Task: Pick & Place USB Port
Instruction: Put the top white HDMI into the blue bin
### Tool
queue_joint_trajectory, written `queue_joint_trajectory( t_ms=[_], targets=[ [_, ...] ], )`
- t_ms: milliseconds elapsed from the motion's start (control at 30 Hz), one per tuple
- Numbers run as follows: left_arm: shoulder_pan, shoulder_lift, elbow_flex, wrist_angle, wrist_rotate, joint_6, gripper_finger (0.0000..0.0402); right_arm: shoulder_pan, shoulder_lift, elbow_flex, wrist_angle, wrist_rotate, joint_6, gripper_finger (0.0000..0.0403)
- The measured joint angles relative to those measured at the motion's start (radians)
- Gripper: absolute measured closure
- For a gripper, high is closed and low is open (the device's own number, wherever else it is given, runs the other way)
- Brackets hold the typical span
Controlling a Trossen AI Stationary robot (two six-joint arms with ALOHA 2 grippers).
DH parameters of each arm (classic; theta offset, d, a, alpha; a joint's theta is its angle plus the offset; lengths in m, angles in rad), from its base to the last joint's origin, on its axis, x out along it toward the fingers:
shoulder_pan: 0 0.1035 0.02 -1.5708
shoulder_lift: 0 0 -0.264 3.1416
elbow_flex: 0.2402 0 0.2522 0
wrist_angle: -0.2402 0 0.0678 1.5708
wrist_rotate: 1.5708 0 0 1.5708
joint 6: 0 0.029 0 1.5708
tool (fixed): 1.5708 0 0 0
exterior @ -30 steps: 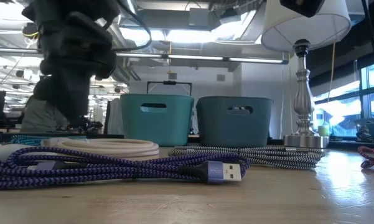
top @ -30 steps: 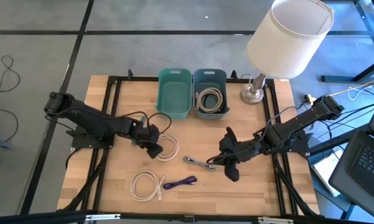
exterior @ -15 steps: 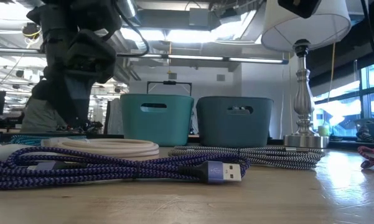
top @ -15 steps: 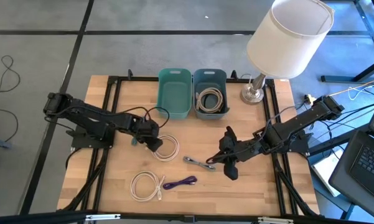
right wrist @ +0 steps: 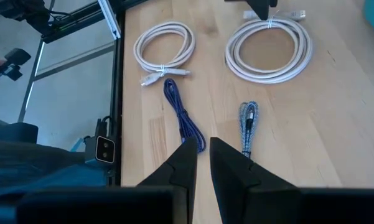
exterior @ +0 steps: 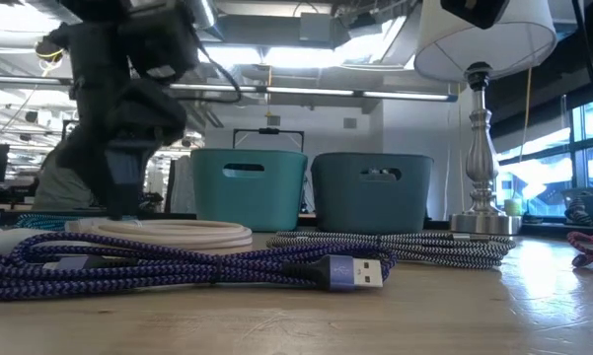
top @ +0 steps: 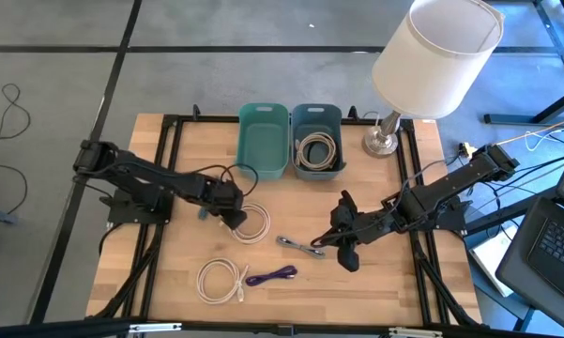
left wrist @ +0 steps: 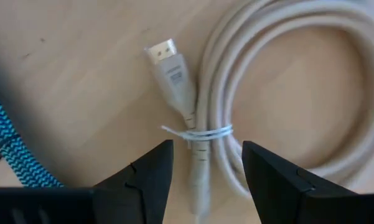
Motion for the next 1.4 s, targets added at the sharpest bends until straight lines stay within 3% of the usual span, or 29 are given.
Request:
queue_joint_trajectory(
  t_ms=[367,467,600,733,933,1067,1200,1300,1400],
  targets=[
    [0.0,0.13,0.005,0.093,0.004,-0.004,0.0217,0.0,0.0,0.0,0.001,0.0,0.006,0.0356],
    [0.0,0.117,0.002,0.076,0.003,-0.01,0.025,0.0,0.0,0.0,0.001,0.0,0.007,0.0356],
    [-0.004,0.076,-0.001,0.062,0.016,-0.01,0.0354,0.0,0.0,0.0,0.0,0.0,0.006,0.0356],
    [-0.025,-0.011,0.006,0.011,0.008,-0.049,0.0357,0.0,0.0,0.0,-0.003,0.0,0.007,0.0356],
    [-0.113,-0.214,0.083,-0.154,-0.099,-0.077,0.0357,0.006,0.0,0.0,-0.018,0.0,0.029,0.0356],
    [-0.18,-0.36,0.095,-0.004,-0.272,-0.031,0.0357,0.006,0.0,0.0,-0.018,0.0,0.026,0.0356],
    [-0.226,-0.452,0.096,0.238,-0.407,0.166,0.0358,0.006,0.0,0.0,-0.014,0.044,0.008,0.0356],
    [-0.238,-0.475,0.096,0.41,-0.418,0.357,0.0358,0.005,0.0,0.0,0.02,0.052,-0.02,0.0356],
    [-0.237,-0.468,0.096,0.569,-0.367,0.529,0.0357,0.005,0.0,0.0,0.089,0.052,-0.06,0.0356]
  ],
)
